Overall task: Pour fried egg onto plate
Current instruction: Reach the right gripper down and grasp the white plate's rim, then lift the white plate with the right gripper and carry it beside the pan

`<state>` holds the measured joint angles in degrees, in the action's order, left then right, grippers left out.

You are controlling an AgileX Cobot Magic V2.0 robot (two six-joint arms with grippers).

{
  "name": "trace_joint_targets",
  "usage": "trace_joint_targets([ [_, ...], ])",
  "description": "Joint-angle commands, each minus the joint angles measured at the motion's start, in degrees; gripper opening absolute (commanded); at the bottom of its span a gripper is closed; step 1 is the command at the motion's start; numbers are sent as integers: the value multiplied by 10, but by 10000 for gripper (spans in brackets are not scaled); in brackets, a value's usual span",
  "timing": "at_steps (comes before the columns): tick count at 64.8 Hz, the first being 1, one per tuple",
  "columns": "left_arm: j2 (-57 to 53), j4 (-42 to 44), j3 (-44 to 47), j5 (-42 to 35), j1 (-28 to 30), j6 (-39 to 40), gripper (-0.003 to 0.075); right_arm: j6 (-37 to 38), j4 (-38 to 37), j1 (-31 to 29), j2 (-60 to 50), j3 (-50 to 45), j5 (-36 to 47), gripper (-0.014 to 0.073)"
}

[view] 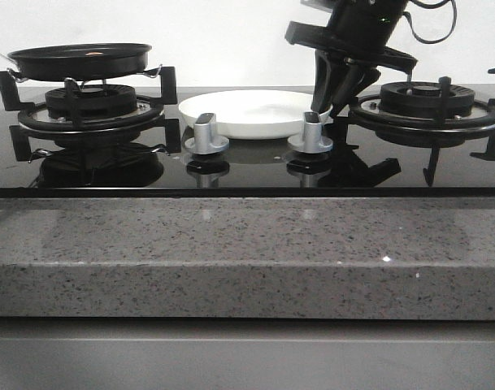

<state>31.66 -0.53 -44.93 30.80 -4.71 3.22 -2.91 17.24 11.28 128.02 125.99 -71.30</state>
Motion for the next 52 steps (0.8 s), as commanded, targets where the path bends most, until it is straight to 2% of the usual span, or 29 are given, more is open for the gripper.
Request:
trace_joint_targets([
  [1, 6, -4, -18, -50, -5, 4, 165, 0, 17, -3, -35, 19, -1, 99],
  [13, 6, -4, -18, -50, -5, 4, 165, 0, 16, -3, -35, 19, -1, 50],
  [26, 6, -4, -18, -50, -5, 4, 165, 2, 16, -3, -35, 19, 13, -71],
  [52, 6, -4, -18, -50, -5, 4, 165, 19, 25, -3, -77, 21, 89, -69],
])
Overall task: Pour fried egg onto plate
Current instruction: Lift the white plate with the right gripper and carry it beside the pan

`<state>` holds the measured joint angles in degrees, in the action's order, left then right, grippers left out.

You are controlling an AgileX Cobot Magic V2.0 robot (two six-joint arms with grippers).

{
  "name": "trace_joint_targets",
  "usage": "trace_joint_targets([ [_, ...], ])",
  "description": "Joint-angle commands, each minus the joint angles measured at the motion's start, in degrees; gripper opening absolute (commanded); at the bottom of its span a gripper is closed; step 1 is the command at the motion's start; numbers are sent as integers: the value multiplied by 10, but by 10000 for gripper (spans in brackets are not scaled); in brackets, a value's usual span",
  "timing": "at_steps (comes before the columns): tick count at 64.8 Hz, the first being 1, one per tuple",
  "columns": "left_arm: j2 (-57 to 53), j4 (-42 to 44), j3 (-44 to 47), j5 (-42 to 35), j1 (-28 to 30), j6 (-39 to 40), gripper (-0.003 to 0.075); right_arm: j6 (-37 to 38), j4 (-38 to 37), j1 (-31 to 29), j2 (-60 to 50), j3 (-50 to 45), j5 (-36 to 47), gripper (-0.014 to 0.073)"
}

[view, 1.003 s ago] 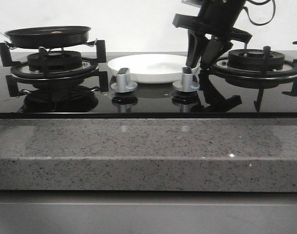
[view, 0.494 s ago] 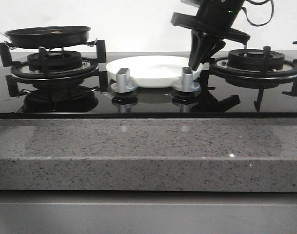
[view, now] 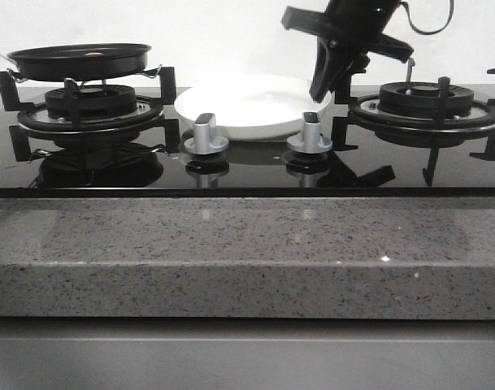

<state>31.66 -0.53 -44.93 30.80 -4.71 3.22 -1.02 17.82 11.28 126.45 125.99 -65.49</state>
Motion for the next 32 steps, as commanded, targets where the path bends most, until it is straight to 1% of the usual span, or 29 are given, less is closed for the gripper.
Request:
trace_joint_targets([
  [1, 6, -4, -18, -50, -5, 4, 165, 1, 19, -3, -66, 22, 31, -69],
  [9, 6, -4, -18, -50, -5, 4, 165, 1, 21, -3, -102, 25, 21, -69],
  [22, 6, -4, -18, -50, -5, 4, 165, 1, 25, -3, -168, 21, -21, -69],
  [32, 6, -4, -18, -50, -5, 4, 165, -7, 26, -1, -224, -27, -22, -69],
])
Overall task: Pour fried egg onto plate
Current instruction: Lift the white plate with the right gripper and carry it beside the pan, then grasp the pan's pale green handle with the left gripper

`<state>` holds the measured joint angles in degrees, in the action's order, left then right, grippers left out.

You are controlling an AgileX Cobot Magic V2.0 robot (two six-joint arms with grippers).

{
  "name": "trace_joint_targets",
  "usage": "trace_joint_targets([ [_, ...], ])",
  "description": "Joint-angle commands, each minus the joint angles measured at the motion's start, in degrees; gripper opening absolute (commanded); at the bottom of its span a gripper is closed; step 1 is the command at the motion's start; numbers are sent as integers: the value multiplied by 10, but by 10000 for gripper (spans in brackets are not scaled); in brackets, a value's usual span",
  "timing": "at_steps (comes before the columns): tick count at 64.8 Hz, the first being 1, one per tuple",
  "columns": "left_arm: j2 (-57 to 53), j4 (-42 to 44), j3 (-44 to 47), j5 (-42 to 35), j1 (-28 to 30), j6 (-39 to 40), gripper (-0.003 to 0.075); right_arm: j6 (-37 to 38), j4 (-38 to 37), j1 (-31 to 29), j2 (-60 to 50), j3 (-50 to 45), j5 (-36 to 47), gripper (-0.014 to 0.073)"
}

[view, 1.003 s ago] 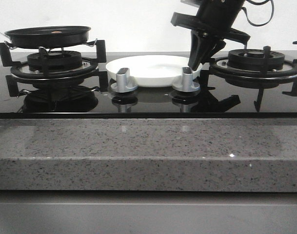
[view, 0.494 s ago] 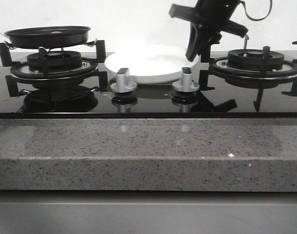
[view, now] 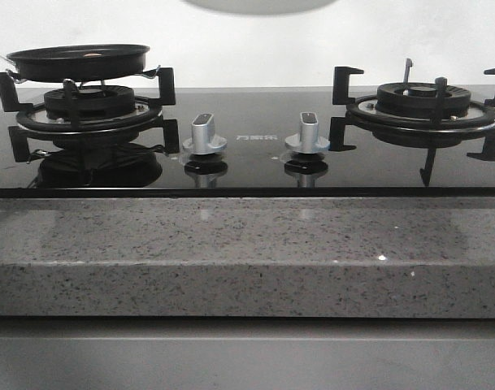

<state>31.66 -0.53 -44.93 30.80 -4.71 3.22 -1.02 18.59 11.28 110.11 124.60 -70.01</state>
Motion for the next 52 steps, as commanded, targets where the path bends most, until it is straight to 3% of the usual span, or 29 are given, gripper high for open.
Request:
trace_joint_targets([
  [1, 6, -4, -18, -50, -5, 4, 165, -7, 19, -1, -67, -20, 24, -69],
  [30, 6, -4, -18, -50, -5, 4, 165, -68, 23, 53, -203, -328, 134, -69],
  [52, 6, -4, -18, -50, -5, 4, 165, -68, 24, 57, -200, -451, 254, -69],
])
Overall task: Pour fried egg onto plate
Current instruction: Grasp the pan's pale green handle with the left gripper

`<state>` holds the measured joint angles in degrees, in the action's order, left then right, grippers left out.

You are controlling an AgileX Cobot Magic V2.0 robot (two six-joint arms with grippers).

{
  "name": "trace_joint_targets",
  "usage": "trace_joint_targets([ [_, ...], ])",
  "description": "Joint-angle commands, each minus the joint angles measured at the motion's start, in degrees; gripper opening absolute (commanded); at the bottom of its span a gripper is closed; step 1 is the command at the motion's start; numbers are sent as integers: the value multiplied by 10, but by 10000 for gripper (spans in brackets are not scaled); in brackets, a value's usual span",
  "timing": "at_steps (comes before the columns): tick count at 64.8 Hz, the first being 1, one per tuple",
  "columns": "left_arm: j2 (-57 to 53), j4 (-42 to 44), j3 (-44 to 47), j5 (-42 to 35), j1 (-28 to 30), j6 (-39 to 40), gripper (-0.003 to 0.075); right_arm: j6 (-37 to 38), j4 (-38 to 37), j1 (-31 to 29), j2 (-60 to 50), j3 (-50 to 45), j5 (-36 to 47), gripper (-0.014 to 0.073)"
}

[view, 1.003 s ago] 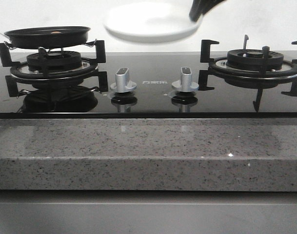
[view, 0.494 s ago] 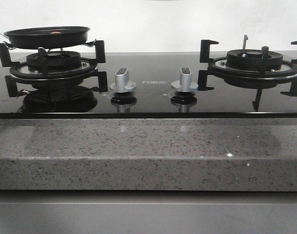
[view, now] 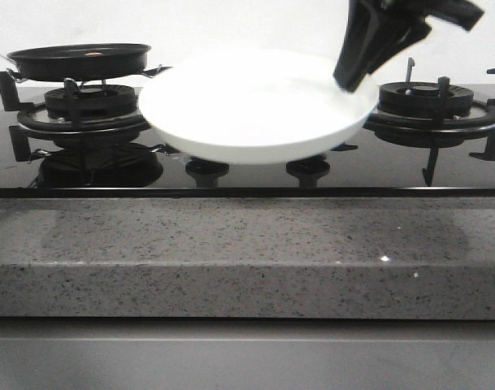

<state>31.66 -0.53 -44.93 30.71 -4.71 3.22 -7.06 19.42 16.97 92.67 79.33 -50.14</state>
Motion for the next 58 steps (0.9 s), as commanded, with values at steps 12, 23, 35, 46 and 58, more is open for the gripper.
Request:
trace_joint_targets([
  [12, 6, -4, -18, -49, -5, 4, 165, -7, 15, 0, -24, -2, 86, -69],
  [23, 6, -4, -18, -49, -5, 4, 165, -7, 15, 0, -24, -2, 84, -69],
  [35, 6, -4, -18, -49, -5, 4, 165, -7, 15, 0, -24, -2, 84, -69],
  [46, 6, -4, -18, -49, -5, 4, 165, -7, 15, 0, -24, -2, 84, -69],
  [58, 6, -4, -18, -49, -5, 4, 165, -7, 15, 0, -24, -2, 84, -69],
])
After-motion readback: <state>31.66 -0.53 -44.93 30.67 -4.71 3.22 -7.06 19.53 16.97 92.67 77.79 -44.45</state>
